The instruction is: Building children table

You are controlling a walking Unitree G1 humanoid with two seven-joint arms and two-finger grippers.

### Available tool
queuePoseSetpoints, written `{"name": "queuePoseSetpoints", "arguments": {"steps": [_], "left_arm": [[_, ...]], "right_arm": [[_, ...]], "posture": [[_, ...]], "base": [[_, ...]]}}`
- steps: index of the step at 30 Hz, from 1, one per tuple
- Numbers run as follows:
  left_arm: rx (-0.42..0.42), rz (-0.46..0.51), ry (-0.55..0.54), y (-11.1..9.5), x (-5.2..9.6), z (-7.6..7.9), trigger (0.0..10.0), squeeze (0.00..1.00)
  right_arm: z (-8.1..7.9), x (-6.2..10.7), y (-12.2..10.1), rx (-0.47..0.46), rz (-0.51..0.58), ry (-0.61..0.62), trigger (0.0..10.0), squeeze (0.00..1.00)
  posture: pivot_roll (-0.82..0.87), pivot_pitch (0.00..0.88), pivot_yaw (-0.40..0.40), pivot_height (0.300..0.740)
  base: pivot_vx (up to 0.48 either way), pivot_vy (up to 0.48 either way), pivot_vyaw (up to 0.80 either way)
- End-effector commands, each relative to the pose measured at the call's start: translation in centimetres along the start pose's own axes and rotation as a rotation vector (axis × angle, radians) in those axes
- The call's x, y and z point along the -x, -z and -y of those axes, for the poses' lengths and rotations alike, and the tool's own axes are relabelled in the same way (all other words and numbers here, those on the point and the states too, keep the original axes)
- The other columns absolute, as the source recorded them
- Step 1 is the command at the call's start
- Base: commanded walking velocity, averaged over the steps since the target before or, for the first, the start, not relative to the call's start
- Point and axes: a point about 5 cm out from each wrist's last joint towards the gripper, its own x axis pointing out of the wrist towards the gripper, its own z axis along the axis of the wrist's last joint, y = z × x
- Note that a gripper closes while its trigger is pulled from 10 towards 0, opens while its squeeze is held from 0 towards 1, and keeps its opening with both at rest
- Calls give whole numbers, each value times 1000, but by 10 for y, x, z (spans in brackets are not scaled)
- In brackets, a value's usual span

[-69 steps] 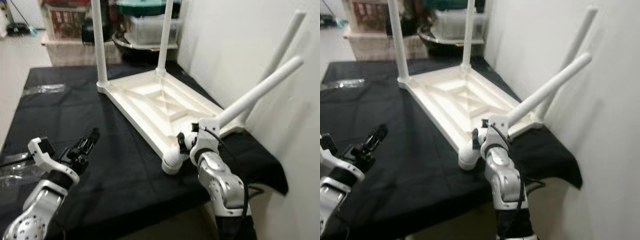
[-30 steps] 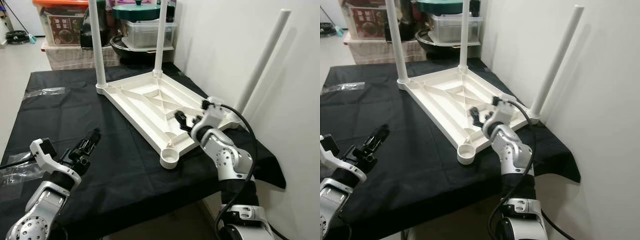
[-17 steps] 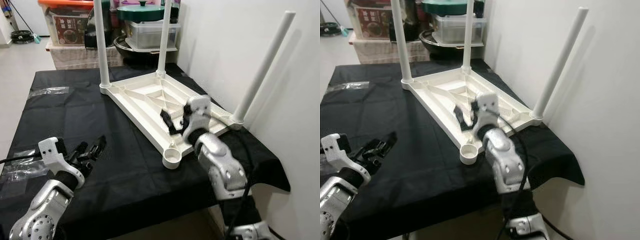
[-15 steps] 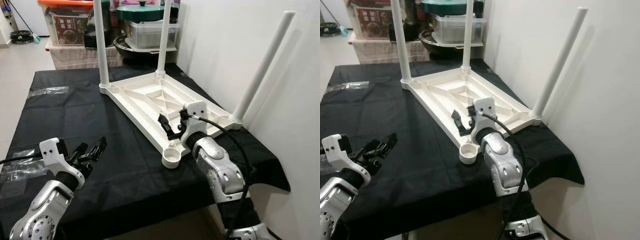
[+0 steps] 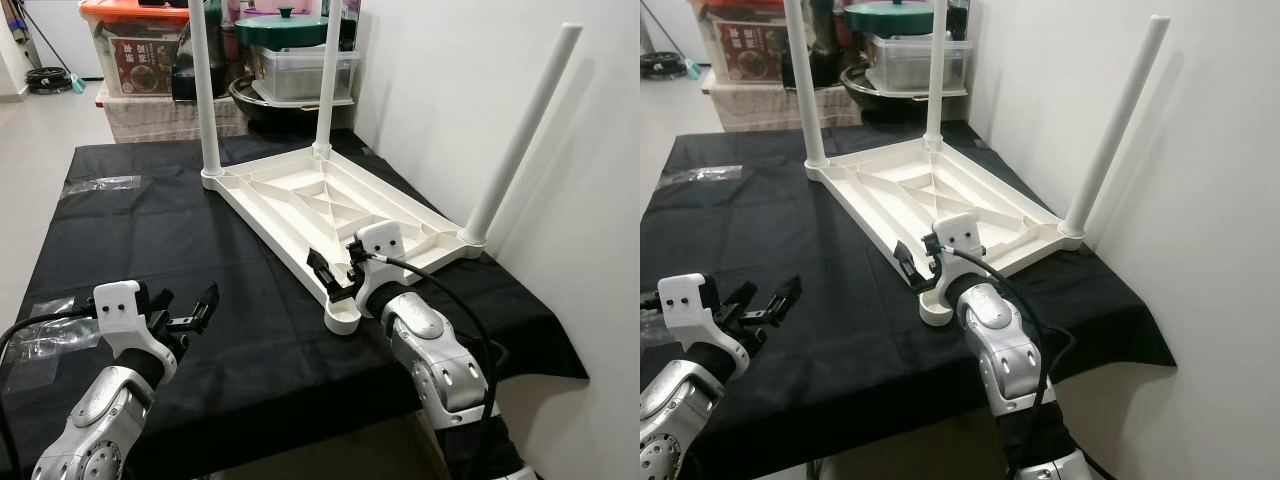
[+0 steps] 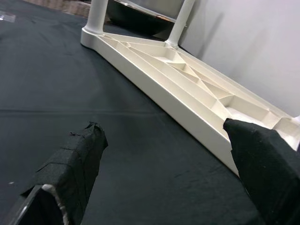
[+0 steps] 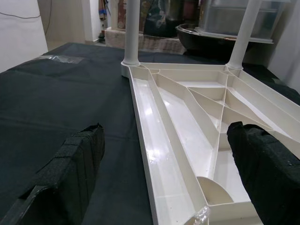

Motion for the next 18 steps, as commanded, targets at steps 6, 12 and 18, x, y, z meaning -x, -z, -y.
{"name": "queuePoseSetpoints", "arguments": {"steps": [6,12,18], "left_arm": [[-33,0,-8,6,0,5,10000,0],[-41,-2,-10,8,0,5,10000,0],[-46,-2,-13,10,-2,5,10000,0]], "right_arm": [[5,2,2,14,3,37,10000,0],[5,2,3,13,2,45,10000,0],[8,5,4,15,2,63,10000,0]], "posture": [[33,0,-59,740],[29,0,-56,740],[20,0,-52,740]], "base": [[0,0,0],[0,0,0],[0,0,0]]}}
